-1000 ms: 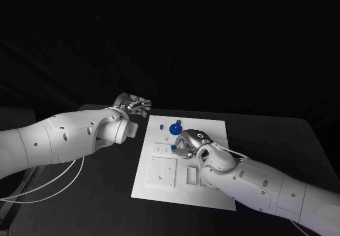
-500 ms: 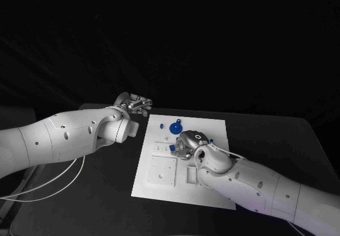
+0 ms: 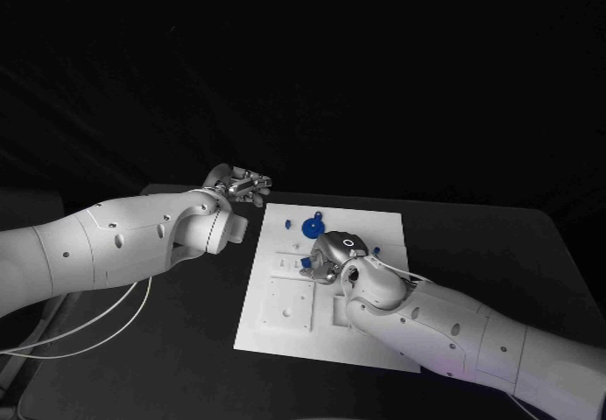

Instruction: Assemble the parts on the task board

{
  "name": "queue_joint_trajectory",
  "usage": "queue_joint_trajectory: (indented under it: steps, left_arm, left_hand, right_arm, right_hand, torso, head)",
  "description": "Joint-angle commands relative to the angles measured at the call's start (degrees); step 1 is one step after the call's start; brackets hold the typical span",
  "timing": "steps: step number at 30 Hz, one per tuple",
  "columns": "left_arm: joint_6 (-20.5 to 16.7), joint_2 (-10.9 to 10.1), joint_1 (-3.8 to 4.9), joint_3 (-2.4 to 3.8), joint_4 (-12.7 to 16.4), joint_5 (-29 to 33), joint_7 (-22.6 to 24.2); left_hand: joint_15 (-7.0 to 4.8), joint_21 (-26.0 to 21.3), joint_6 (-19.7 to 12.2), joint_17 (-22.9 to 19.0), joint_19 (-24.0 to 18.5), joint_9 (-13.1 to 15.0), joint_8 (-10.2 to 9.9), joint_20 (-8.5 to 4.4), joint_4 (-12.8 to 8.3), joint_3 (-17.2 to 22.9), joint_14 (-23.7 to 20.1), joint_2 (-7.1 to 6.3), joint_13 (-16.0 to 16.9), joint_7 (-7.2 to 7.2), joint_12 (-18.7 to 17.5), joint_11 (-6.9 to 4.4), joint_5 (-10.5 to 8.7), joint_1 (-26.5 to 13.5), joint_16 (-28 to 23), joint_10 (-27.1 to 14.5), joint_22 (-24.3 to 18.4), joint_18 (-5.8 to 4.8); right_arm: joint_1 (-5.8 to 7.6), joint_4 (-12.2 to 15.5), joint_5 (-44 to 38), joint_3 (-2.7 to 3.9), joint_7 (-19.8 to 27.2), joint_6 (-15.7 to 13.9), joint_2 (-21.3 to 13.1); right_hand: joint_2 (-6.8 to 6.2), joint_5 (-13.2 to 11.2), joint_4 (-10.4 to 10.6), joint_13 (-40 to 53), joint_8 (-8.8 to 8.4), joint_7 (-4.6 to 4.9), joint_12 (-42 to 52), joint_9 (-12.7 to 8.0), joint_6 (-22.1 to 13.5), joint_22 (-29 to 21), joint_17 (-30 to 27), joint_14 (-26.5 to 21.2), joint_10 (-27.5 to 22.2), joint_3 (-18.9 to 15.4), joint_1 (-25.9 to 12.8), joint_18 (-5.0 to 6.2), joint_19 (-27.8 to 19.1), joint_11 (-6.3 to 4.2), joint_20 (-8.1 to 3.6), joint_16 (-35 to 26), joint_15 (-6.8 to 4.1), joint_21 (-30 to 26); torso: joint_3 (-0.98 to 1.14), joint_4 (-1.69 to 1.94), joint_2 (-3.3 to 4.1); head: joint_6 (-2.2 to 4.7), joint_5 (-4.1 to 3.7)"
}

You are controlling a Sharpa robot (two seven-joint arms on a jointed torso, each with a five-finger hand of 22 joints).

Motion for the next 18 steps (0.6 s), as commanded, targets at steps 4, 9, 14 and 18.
queue_joint_trajectory:
  steps: [4,9,14,18]
  left_arm:
    - [0.56,0.19,0.07,0.03,0.06,0.15,0.19]
    - [0.58,0.26,0.07,0.03,0.04,0.15,0.15]
    - [0.57,0.32,0.07,0.03,0.0,0.15,0.08]
    - [0.55,0.38,0.08,0.03,-0.03,0.15,0.01]
  left_hand:
    - [0.12,-0.28,-0.28,0.05,0.04,0.05,0.18,0.02,0.17,0.17,-0.13,-0.63,-0.07,0.06,-0.23,0.11,-0.33,0.12,-0.24,-0.28,0.05,0.45]
    - [0.12,-0.28,-0.28,0.05,0.04,0.05,0.18,0.02,0.17,0.17,-0.13,-0.63,-0.07,0.06,-0.23,0.11,-0.33,0.12,-0.24,-0.28,0.05,0.45]
    - [0.12,-0.28,-0.28,0.05,0.04,0.05,0.18,0.02,0.17,0.17,-0.13,-0.63,-0.07,0.06,-0.23,0.11,-0.33,0.12,-0.24,-0.28,0.05,0.45]
    - [0.12,-0.28,-0.28,0.05,0.04,0.05,0.18,0.02,0.17,0.17,-0.13,-0.63,-0.07,0.06,-0.23,0.11,-0.33,0.12,-0.24,-0.28,0.05,0.45]
  right_arm:
    - [-0.09,-0.6,-1.85,-0.06,-0.65,-0.04,0.87]
    - [-0.11,-1.36,-2.45,-0.14,-0.83,0.04,1.57]
    - [-0.13,-2.17,-3.22,-0.23,-1.15,-0.04,2.27]
    - [-0.17,-2.88,-3.81,-0.3,-1.31,-0.31,2.86]
  right_hand:
    - [-0.31,-0.39,1.06,0.07,0.15,0.17,-0.35,0.22,-0.32,-0.14,0.05,0.1,0.07,-1.1,-0.3,-0.23,2.76,-0.19,-0.35,-0.3,-0.31,0.04]
    - [-0.41,-0.42,1.5,0.09,0.16,0.18,-0.42,0.33,-0.37,-0.2,0.04,0.1,0.05,-1.39,-0.21,-0.24,2.75,-0.18,-0.35,-0.4,-0.31,-0.01]
    - [-0.39,-0.44,1.58,0.13,0.18,0.15,-0.38,0.37,-0.26,-0.19,0.07,0.11,0.11,-1.28,-0.12,-0.26,2.76,-0.21,-0.35,-0.41,-0.32,0.06]
    - [-0.35,-0.5,1.47,0.13,0.17,0.1,-0.41,0.37,-0.13,-0.21,0.11,0.12,0.14,-0.76,0.14,-0.29,2.76,-0.26,-0.4,-0.42,-0.36,0.04]
  torso:
    - [-0.01,0.0,0.0]
    - [-0.03,-0.01,0.0]
    - [-0.02,0.01,0.03]
    - [-0.02,0.01,0.06]
  head:
    - [-0.03,-0.03]
    - [-0.06,-0.03]
    - [-0.03,-0.07]
    - [-0.06,-0.09]
